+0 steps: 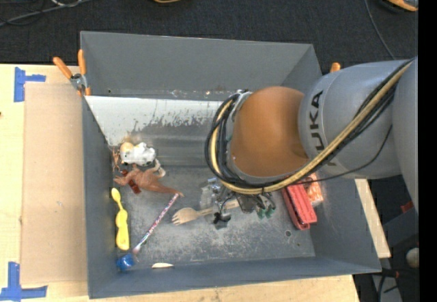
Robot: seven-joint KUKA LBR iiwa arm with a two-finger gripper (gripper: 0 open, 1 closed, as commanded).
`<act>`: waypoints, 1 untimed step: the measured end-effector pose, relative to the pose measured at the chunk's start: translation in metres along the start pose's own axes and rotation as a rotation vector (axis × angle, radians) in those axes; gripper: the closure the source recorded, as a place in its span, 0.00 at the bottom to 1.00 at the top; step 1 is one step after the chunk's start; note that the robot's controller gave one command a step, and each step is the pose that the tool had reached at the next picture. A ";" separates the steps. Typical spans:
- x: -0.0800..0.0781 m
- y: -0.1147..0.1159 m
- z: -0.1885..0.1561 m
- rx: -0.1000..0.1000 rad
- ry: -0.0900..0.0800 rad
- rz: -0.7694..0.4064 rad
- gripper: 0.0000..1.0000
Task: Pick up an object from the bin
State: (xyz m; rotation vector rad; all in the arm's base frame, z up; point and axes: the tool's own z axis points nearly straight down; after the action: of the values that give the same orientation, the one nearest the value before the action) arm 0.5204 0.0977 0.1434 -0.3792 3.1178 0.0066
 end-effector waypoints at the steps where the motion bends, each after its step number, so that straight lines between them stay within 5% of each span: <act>1: -0.015 0.003 -0.023 0.000 -0.004 -0.037 1.00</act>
Offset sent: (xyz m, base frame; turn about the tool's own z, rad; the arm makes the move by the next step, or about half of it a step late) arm 0.0052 -0.0199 0.1497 -0.0305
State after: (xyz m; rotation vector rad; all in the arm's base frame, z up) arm 0.5339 0.1044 0.1661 -0.4368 3.1060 0.0073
